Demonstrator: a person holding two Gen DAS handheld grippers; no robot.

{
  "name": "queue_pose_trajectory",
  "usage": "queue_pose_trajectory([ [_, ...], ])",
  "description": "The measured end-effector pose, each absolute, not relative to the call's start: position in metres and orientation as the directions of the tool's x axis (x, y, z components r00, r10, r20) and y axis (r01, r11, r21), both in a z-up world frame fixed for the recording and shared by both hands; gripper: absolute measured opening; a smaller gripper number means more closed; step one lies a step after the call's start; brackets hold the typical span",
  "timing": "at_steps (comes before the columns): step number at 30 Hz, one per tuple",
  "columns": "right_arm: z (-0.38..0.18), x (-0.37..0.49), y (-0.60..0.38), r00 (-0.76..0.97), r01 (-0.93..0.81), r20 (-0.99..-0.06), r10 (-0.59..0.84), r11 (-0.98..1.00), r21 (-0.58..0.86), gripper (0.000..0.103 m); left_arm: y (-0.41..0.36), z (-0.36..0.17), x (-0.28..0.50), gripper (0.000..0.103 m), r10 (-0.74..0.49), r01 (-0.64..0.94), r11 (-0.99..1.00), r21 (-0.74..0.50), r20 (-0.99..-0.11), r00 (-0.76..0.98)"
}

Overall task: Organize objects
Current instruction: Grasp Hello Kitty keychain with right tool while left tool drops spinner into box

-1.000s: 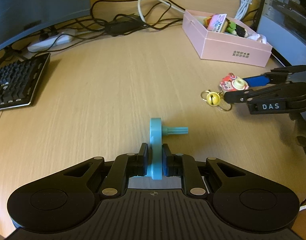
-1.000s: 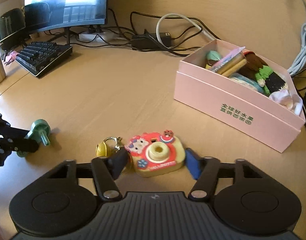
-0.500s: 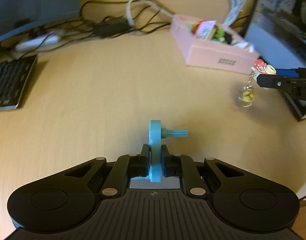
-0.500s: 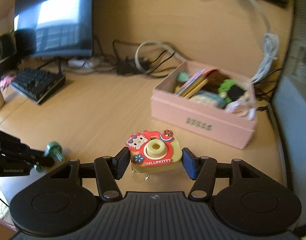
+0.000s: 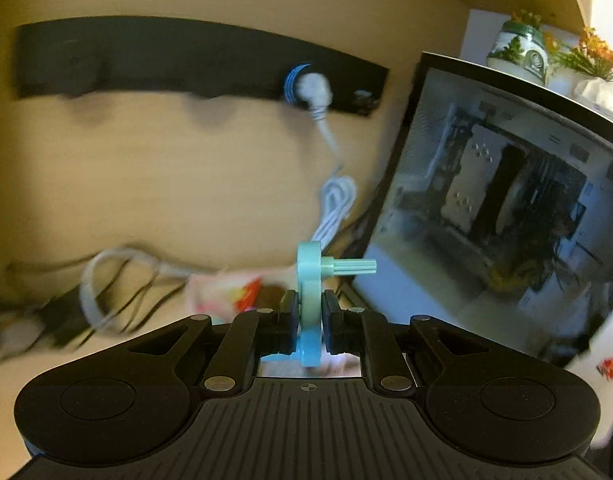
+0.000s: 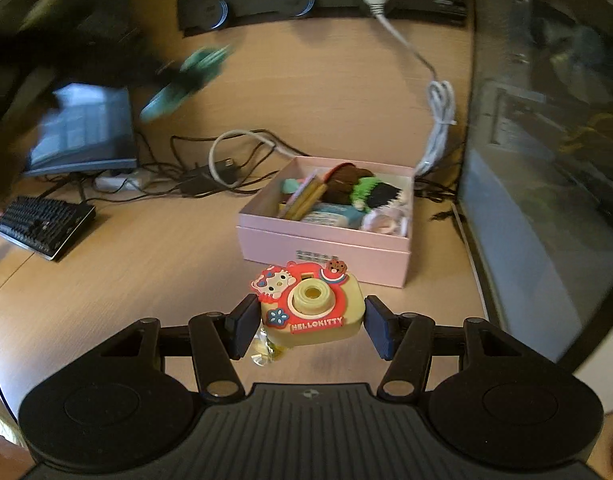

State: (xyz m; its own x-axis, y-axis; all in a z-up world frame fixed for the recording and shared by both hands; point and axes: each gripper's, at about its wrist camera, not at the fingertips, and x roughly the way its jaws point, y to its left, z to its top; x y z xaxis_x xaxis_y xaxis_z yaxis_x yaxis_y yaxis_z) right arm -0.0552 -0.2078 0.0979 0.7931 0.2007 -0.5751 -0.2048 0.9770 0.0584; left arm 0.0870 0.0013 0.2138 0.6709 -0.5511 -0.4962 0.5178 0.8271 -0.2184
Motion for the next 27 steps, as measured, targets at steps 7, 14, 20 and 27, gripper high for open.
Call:
queue_pose_trajectory([
  [7,0.089,-0.063,-0.223,0.796,-0.149,-0.588,0.144,0.988,0.041,0.057,-0.027,0.173,0.136,0.015,-0.554,0.424,0.832,-0.358,-0.524,0.647],
  [14,0.095,-0.031,-0.233,0.787,-0.149,-0.591,0.178,0.984,0.098,0.057,0.033,0.131,0.100,0.015,-0.487,0.299,0.872,-0.388,-0.616,0.620],
  [20,0.134,0.043,-0.223,0.854,-0.128,-0.500,0.147,0.989,0.071,0.057,0.073,0.090,0.052,0.015,-0.455,0.242,0.889,-0.388,-0.689,0.565],
  [27,0.135,0.083,-0.208,0.848,-0.143,-0.502,0.168,0.986,0.089,0.072,0.092,0.071,0.036,0.015,-0.386,0.207,0.922,-0.327,-0.727,0.568],
])
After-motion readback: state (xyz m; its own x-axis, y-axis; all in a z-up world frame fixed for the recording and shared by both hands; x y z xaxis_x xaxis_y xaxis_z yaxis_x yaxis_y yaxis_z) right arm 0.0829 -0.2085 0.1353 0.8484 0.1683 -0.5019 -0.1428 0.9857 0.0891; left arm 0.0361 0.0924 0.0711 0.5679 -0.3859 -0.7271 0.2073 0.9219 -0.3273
